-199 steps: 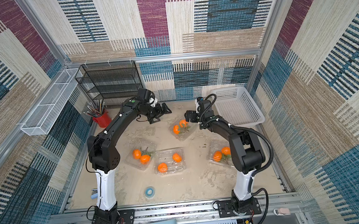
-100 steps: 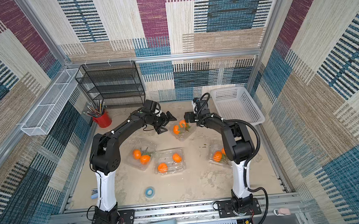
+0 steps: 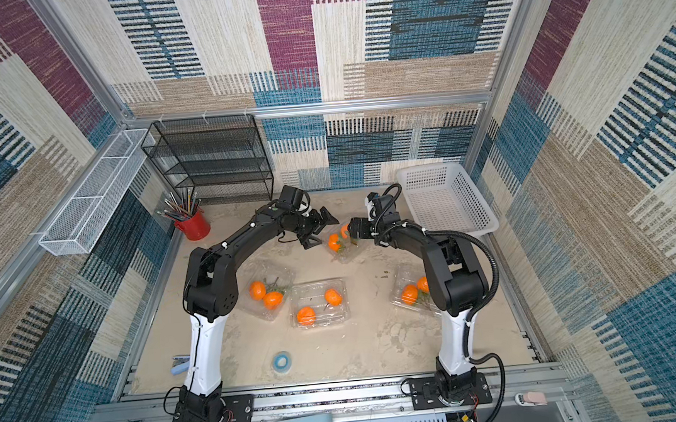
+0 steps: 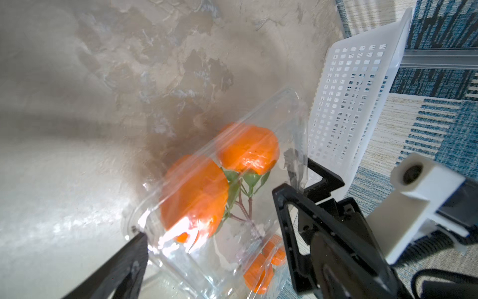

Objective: Take oranges out of containers
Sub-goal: Move the packing box to the center of the board.

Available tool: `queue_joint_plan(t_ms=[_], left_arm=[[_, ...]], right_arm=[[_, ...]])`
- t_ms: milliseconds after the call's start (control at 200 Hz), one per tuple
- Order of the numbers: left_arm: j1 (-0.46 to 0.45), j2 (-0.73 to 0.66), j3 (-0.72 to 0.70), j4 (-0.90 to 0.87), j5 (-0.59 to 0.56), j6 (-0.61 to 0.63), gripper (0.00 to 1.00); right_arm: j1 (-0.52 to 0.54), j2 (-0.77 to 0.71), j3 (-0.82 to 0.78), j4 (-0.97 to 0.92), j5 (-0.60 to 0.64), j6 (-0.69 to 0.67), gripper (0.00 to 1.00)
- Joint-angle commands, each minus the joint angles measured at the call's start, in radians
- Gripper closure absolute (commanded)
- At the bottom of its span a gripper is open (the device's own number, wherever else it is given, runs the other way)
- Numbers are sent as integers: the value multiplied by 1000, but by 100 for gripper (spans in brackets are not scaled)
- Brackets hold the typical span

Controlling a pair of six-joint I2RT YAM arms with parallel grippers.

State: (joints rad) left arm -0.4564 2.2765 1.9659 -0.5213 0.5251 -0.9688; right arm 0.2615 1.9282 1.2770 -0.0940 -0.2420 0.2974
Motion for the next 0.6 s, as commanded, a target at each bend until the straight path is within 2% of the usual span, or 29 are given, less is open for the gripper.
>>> queue_joint_plan(t_ms=[0,195,366,481,596], left_arm=[[-13,43,93,-46,16,22,1],[-20,132,306,-162,-18,83,1],[-16,232,542,-337,-39,179,1],[-8,217,545,-409,-73,255,1],[1,148,467,-456,-135,333,1]], right_arm=[[0,-39,-23,24,-38,68,2],[-11,-91,-77,22,-74,144,2],[-10,-131,-165,64,-111,193,2],[-10,-144,-188,58,-113,198,2],[-10,-158,-186,30,-111,182,2]])
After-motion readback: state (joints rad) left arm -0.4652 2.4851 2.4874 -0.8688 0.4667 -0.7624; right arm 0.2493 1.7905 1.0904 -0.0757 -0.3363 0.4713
